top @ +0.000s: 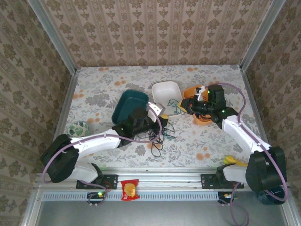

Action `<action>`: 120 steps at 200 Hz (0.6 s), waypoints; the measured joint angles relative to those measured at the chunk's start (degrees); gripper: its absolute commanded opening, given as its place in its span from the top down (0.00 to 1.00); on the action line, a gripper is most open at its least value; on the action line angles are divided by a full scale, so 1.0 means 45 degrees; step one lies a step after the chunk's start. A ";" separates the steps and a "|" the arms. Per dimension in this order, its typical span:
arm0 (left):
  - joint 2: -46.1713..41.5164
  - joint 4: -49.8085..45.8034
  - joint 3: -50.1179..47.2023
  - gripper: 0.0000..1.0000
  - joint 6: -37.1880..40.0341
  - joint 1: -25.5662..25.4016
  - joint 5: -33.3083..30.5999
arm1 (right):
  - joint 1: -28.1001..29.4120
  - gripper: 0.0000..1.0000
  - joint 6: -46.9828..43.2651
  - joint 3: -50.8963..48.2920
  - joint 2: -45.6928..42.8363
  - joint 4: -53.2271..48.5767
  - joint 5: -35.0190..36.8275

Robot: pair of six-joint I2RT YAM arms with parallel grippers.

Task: Untangle the cables

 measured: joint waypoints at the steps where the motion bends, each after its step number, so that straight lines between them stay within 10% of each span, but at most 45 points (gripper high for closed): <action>1: 0.0029 0.0000 0.0005 0.69 0.0058 0.0005 0.0024 | 0.0000 1.00 0.0000 0.0000 0.0000 0.0000 -0.0015; 120: 0.1496 0.0034 0.1749 0.47 0.0797 0.1141 0.1991 | 0.0005 1.00 -0.0505 0.0000 0.0058 -0.0661 -0.1559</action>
